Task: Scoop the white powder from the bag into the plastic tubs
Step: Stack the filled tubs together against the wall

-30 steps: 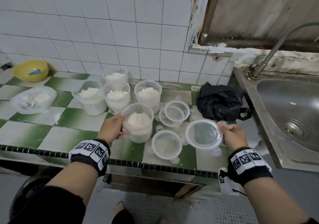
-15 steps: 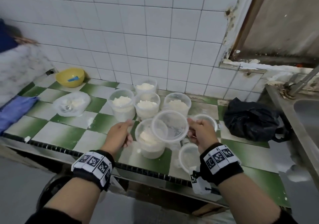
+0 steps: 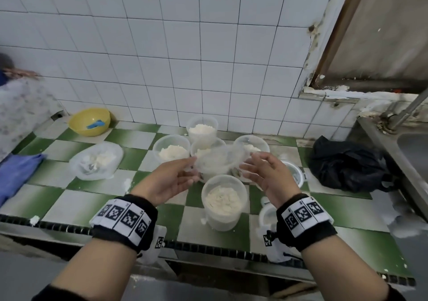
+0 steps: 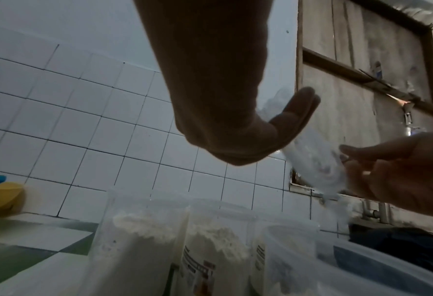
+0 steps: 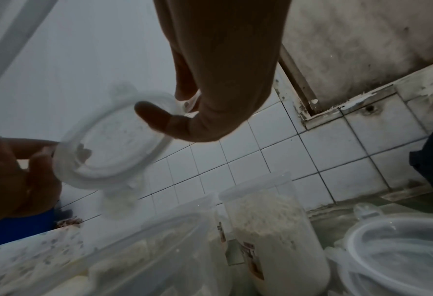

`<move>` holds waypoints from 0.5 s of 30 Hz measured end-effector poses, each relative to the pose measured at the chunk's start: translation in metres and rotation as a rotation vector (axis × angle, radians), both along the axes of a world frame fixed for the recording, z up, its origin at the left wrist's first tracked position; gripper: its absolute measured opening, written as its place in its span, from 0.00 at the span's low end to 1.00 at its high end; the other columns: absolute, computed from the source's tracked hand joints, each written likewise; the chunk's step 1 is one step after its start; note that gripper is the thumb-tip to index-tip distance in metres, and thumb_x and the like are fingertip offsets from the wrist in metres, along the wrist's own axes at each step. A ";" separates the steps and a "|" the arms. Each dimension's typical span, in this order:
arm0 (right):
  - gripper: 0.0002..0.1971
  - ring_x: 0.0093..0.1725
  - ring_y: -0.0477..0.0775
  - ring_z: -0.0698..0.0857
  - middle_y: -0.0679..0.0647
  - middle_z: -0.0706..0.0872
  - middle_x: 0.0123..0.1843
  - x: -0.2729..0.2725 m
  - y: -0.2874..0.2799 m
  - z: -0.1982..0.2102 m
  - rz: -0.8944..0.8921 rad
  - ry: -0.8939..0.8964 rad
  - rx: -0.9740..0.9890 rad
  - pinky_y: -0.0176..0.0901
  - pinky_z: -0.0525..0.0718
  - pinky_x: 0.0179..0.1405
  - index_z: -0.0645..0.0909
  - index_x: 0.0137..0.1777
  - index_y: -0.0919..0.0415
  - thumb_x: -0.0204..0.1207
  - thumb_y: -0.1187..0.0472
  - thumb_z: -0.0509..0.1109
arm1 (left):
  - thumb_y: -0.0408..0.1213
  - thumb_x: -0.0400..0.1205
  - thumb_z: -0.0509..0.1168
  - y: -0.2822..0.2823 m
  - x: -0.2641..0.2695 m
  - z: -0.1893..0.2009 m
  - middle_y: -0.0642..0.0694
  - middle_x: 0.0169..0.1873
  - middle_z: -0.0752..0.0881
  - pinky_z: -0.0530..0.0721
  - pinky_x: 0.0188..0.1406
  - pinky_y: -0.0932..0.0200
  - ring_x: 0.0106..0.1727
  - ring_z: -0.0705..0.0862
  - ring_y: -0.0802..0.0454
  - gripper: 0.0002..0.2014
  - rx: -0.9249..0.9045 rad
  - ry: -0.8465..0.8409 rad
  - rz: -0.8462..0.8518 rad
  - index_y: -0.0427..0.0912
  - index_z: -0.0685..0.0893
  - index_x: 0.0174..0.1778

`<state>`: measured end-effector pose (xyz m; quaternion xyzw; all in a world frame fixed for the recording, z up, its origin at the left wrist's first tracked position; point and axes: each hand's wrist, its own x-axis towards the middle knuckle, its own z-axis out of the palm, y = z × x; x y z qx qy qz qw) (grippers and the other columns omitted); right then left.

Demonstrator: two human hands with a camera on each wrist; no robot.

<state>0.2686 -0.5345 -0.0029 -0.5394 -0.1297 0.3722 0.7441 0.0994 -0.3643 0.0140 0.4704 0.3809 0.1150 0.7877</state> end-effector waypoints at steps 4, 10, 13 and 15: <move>0.11 0.48 0.59 0.88 0.65 0.89 0.50 -0.004 -0.007 -0.001 0.012 0.054 0.020 0.44 0.89 0.50 0.81 0.58 0.69 0.79 0.66 0.65 | 0.34 0.81 0.70 0.008 -0.005 -0.008 0.46 0.37 0.89 0.88 0.36 0.68 0.35 0.86 0.56 0.12 0.086 -0.049 -0.098 0.37 0.87 0.60; 0.09 0.43 0.63 0.87 0.64 0.89 0.47 -0.019 -0.017 -0.037 -0.143 -0.140 -0.302 0.53 0.88 0.47 0.83 0.54 0.69 0.76 0.65 0.71 | 0.32 0.77 0.75 -0.004 -0.009 -0.028 0.43 0.40 0.87 0.88 0.42 0.61 0.37 0.86 0.51 0.16 0.320 0.090 -0.255 0.41 0.83 0.60; 0.11 0.33 0.60 0.82 0.65 0.84 0.39 -0.028 -0.018 -0.052 -0.194 -0.149 -0.386 0.56 0.88 0.41 0.80 0.52 0.63 0.73 0.63 0.75 | 0.37 0.78 0.75 -0.008 -0.008 -0.039 0.47 0.38 0.87 0.85 0.36 0.66 0.37 0.86 0.55 0.13 0.491 0.188 -0.309 0.43 0.82 0.57; 0.10 0.29 0.58 0.81 0.64 0.82 0.37 -0.032 -0.017 -0.057 -0.215 -0.173 -0.439 0.52 0.88 0.35 0.78 0.51 0.59 0.73 0.64 0.75 | 0.37 0.79 0.74 -0.009 -0.005 -0.047 0.45 0.43 0.87 0.83 0.33 0.69 0.39 0.86 0.55 0.12 0.520 0.228 -0.302 0.39 0.83 0.56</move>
